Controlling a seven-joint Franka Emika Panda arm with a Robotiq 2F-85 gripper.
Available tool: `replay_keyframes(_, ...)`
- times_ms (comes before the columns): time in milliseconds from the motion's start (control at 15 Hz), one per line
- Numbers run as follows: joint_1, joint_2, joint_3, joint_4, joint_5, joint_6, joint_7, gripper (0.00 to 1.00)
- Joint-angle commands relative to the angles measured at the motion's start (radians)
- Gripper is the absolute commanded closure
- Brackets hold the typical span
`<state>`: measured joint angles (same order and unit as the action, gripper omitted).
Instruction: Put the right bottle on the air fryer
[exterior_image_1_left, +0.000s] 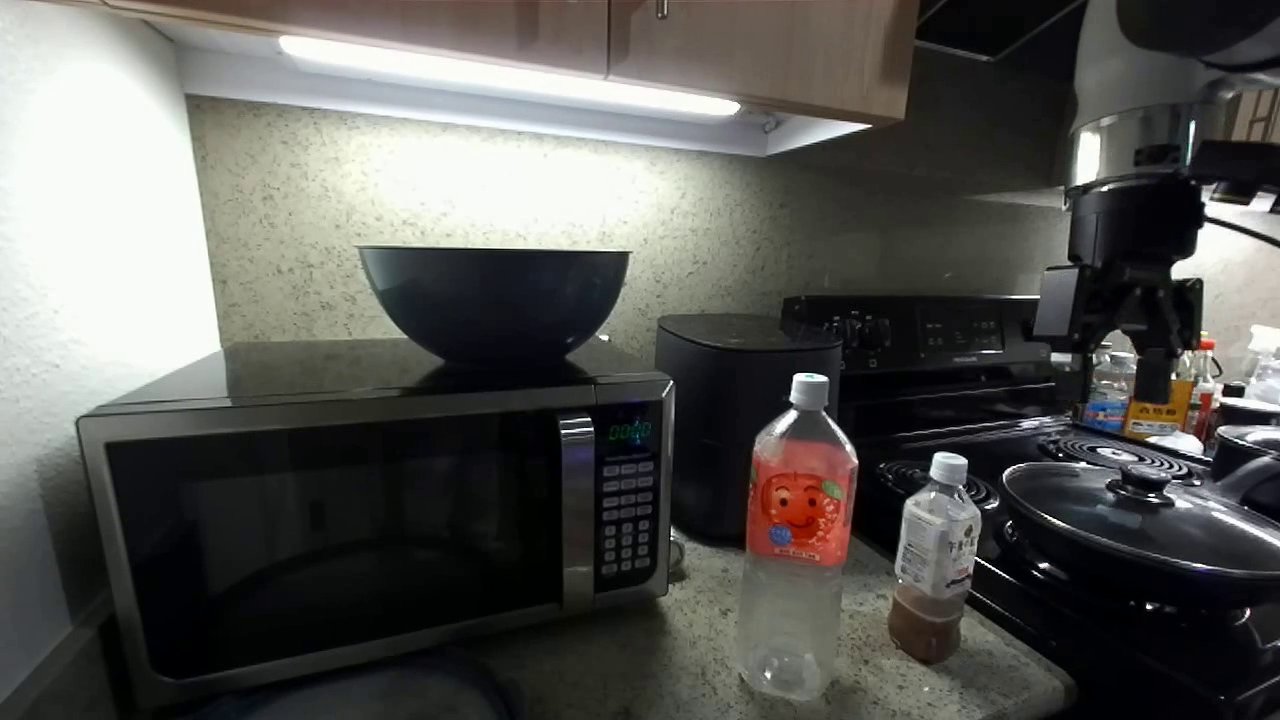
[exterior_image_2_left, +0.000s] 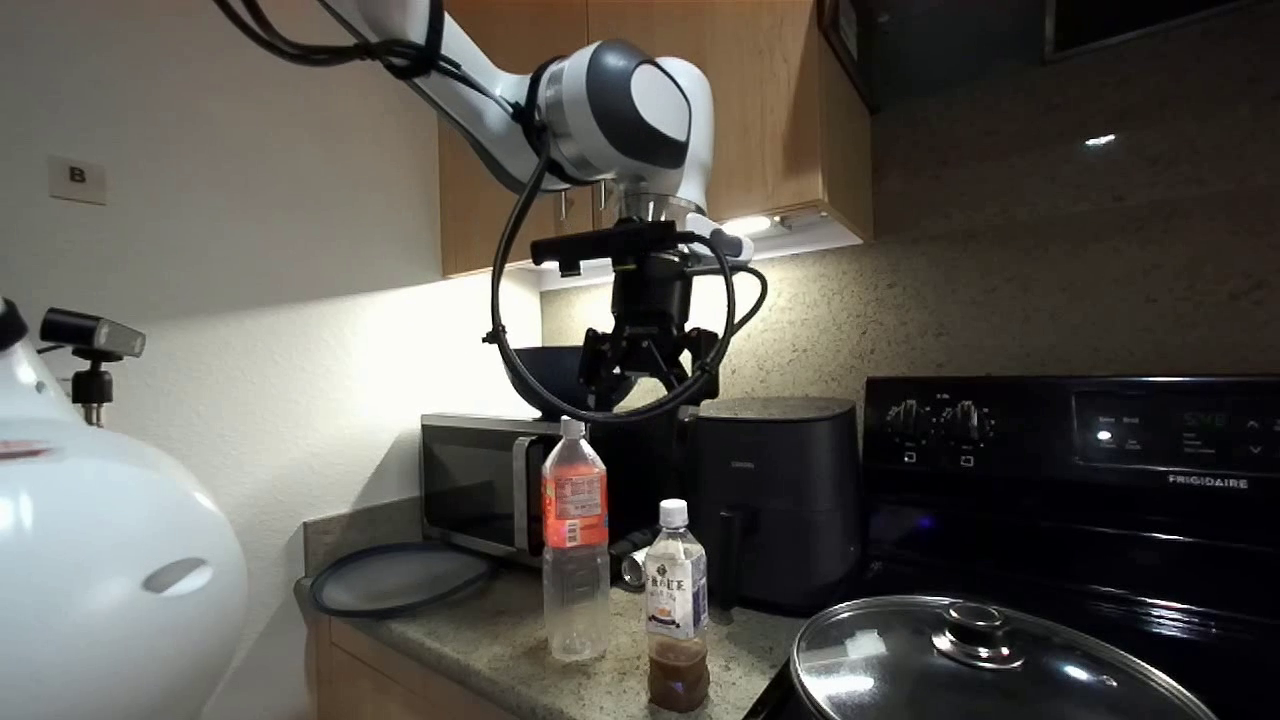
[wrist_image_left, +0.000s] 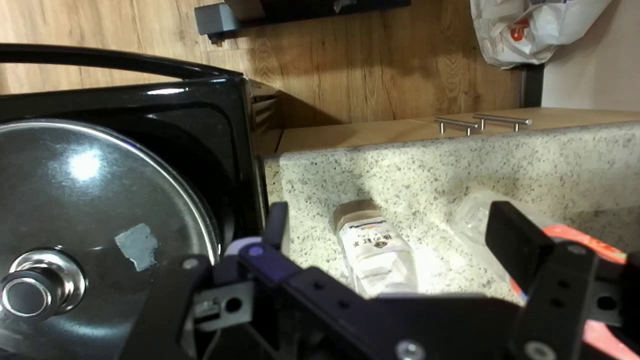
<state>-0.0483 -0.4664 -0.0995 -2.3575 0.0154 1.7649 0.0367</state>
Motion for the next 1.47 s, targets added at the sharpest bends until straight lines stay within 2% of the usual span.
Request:
replay_keyframes(0, -0.029, 0.108, -0.042, 0.014, 0.017, 0.105, -0.06, 0.0)
replay_keyframes(200, -0.034, 0.191, -0.053, 0.041, 0.007, 0.132, -0.066, 0.0)
replay_keyframes(267, -0.037, 0.136, -0.045, 0.008, 0.006, 0.126, -0.046, 0.0)
replay_keyframes(400, -0.038, 0.163, -0.045, 0.015, 0.005, 0.126, -0.045, 0.0)
replay_keyframes(667, -0.003, 0.156, -0.028, 0.037, 0.055, 0.106, -0.098, 0.0)
replay_keyframes(1000, 0.041, 0.214, -0.002, 0.085, 0.092, 0.103, -0.184, 0.0)
replay_keyframes(1133, 0.044, 0.249, 0.004, 0.104, 0.106, 0.095, -0.17, 0.0)
replay_keyframes(1200, 0.036, 0.203, 0.013, 0.07, 0.082, 0.118, -0.138, 0.0)
replay_keyframes(1400, 0.036, 0.216, 0.016, 0.074, 0.083, 0.12, -0.138, 0.0)
